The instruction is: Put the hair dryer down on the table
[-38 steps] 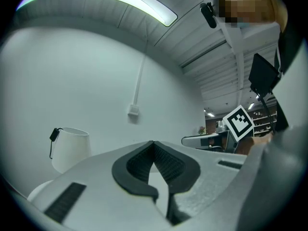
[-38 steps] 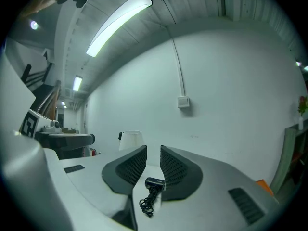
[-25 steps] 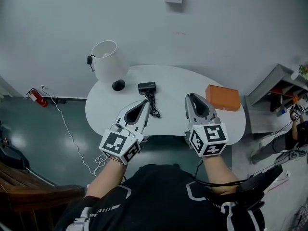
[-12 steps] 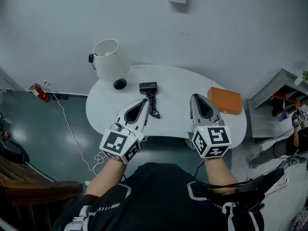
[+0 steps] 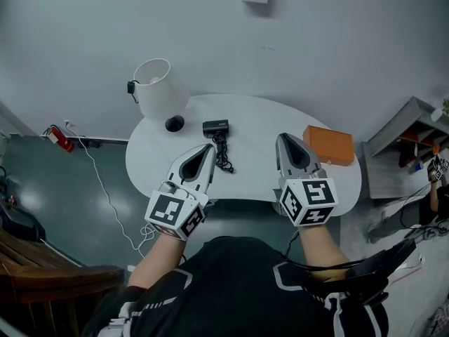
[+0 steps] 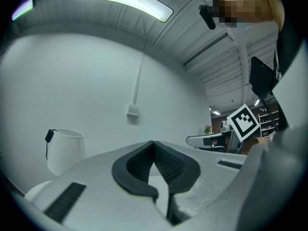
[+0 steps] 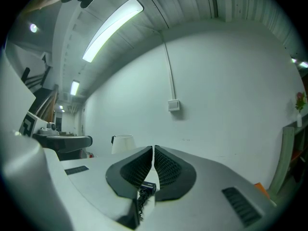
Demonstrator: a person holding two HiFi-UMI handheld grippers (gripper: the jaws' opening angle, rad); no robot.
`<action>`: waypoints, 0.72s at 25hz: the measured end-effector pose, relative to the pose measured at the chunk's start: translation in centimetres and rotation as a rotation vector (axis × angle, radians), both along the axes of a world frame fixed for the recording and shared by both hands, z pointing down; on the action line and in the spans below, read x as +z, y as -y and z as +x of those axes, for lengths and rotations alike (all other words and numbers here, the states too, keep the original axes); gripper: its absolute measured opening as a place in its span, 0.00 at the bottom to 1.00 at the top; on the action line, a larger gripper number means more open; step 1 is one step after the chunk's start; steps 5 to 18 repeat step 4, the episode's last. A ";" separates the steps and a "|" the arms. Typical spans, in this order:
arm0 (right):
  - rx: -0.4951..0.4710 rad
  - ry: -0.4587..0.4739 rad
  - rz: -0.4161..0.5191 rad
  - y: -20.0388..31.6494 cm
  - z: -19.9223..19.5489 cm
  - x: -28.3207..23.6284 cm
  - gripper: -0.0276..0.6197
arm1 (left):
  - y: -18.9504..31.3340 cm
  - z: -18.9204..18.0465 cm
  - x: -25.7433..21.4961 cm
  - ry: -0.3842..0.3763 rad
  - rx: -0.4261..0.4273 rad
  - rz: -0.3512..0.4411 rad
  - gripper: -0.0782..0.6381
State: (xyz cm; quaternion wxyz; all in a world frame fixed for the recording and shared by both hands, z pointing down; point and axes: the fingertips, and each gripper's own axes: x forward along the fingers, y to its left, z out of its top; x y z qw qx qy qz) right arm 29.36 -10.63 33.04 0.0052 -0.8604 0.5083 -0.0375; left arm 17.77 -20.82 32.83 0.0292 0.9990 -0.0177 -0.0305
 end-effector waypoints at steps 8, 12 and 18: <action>0.002 0.003 0.000 0.0 0.4 -0.1 0.09 | 0.0 0.2 0.0 0.006 0.000 0.002 0.12; 0.002 0.003 0.000 0.0 0.4 -0.1 0.09 | 0.0 0.2 0.0 0.006 0.000 0.002 0.12; 0.002 0.003 0.000 0.0 0.4 -0.1 0.09 | 0.0 0.2 0.0 0.006 0.000 0.002 0.12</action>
